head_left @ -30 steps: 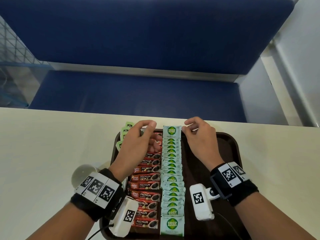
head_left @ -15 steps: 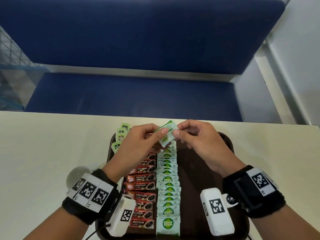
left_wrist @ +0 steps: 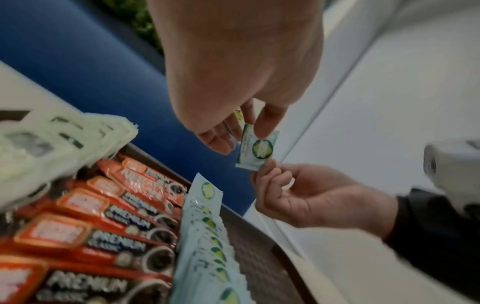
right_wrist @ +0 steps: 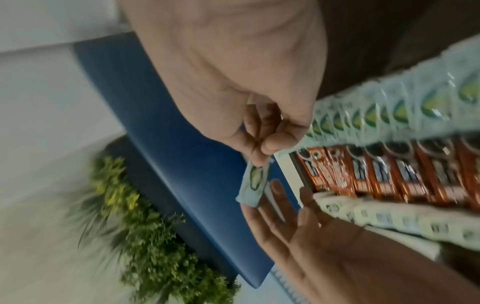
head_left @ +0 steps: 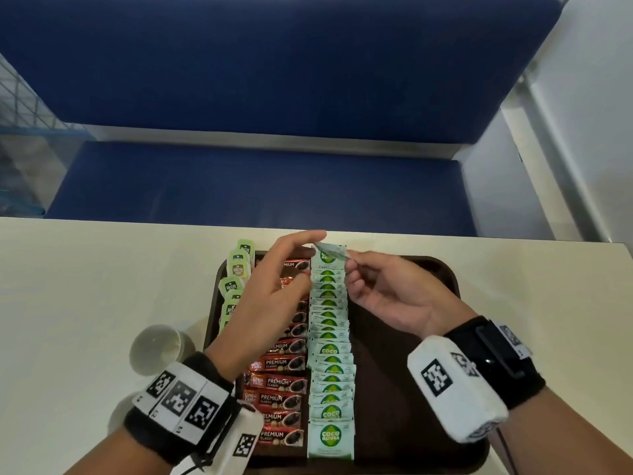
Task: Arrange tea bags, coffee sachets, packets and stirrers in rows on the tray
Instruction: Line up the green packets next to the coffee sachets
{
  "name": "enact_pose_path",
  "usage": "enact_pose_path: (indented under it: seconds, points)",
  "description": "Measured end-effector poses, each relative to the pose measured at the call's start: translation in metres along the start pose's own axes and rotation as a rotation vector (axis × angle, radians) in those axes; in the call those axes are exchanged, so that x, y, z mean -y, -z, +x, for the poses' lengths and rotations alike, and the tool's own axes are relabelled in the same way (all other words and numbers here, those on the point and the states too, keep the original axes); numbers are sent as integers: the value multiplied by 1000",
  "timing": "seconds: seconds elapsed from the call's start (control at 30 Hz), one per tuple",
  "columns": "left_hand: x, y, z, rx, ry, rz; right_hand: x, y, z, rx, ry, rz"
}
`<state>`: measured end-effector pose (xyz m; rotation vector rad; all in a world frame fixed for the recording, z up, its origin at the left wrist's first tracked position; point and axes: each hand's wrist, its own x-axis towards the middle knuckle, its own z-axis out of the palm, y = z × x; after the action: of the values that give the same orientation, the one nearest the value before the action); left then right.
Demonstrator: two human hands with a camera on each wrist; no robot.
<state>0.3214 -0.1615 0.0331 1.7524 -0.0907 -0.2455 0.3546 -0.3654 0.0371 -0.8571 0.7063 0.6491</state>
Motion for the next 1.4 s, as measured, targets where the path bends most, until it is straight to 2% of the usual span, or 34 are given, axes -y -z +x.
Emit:
enact_pose_path:
  seconds: [0.07,0.13,0.23,0.3,0.37,0.47,0.67,0.73,0.83,0.9,1.1,1.4]
  points:
    - [-1,0,3,-32,3,-38,-6,0,0,54,-70,41]
    - [-2,1,7,-106,0,-50,-12,1,-1,80,-71,-86]
    - [-5,8,13,-182,73,-57,-16,5,-6,-2,127,-509]
    - [-8,14,17,-142,135,-16,-15,6,-10,-67,322,-676]
    - [-12,17,19,-70,177,29,-12,5,-14,-43,434,-705]
    - [-16,19,20,-3,207,31,-6,0,-16,24,492,-769]
    - [-7,10,20,-92,174,-49,6,2,-9,31,417,-853]
    - [-3,8,23,-106,196,-4,11,3,-5,-15,518,-862]
    - [1,8,33,-109,186,150,16,4,0,-44,694,-1002]
    - [2,9,38,-115,198,142,16,6,4,-40,751,-992]
    - [13,6,47,-178,200,146,3,16,20,-181,624,-831]
    - [48,-9,62,-215,239,475,-10,21,56,-362,765,-1078]
